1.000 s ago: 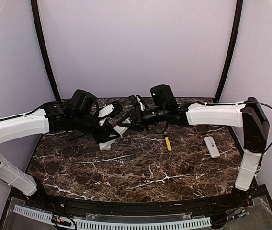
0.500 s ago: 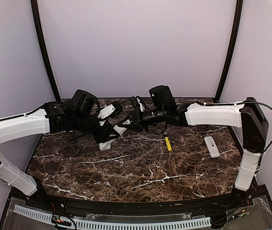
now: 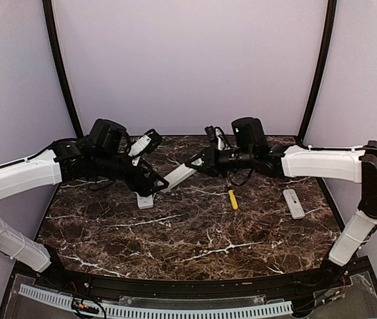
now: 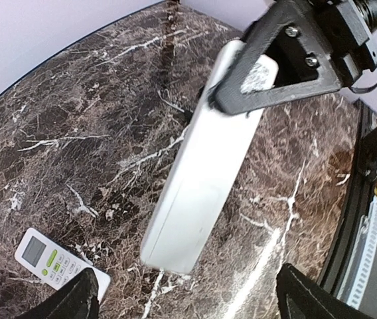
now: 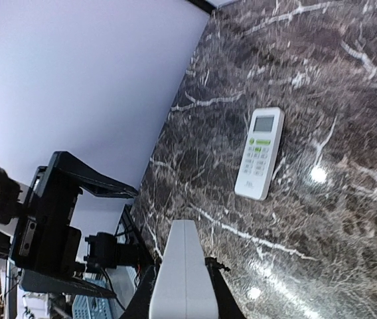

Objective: Unload the batteries from the remote control
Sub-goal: Remove the battery cover from the remote control.

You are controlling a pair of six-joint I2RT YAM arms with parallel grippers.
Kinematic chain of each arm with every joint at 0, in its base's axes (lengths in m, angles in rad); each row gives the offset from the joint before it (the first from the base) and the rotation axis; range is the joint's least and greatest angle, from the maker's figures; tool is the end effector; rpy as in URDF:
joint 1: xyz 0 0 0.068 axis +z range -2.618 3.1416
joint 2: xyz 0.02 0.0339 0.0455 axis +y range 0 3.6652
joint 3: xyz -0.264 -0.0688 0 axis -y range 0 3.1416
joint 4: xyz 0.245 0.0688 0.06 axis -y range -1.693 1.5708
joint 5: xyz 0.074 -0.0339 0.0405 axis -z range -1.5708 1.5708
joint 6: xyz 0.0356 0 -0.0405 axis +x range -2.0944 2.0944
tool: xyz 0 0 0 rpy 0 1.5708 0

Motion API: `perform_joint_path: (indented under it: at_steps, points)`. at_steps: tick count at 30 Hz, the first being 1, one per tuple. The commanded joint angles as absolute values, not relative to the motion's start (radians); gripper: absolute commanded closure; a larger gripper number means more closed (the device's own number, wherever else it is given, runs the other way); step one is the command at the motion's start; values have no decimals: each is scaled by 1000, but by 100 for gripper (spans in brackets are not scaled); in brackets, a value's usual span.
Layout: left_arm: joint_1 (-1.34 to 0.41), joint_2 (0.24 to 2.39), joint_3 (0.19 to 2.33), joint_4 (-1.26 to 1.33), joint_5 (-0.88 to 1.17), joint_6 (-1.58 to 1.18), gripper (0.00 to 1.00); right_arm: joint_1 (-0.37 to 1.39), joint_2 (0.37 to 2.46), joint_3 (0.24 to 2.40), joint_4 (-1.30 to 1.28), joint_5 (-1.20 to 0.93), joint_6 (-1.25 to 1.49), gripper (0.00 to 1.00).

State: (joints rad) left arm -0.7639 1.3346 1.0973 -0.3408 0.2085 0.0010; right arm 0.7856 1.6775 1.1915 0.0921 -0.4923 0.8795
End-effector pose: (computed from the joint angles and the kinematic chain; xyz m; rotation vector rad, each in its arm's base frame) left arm 0.2127 -0.2140 0.3114 0.9396 2.0006 -0.6592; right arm 0.2639 0.2878 0.2742 -0.2700 2.2554 1.4845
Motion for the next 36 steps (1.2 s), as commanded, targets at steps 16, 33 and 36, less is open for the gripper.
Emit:
perform_joint_path:
  at_steps: [16, 33, 36]
  points:
    - [-571, 1249, 1000, 233, 745, -686, 6, 746, 1334, 1027, 501, -514, 663, 100]
    - [-611, 1321, 1045, 210, 746, -624, 30, 776, 1414, 1089, 497, -559, 694, 100]
    - [-615, 1315, 1039, 213, 729, -626, 35, 776, 1408, 1084, 494, -548, 694, 100]
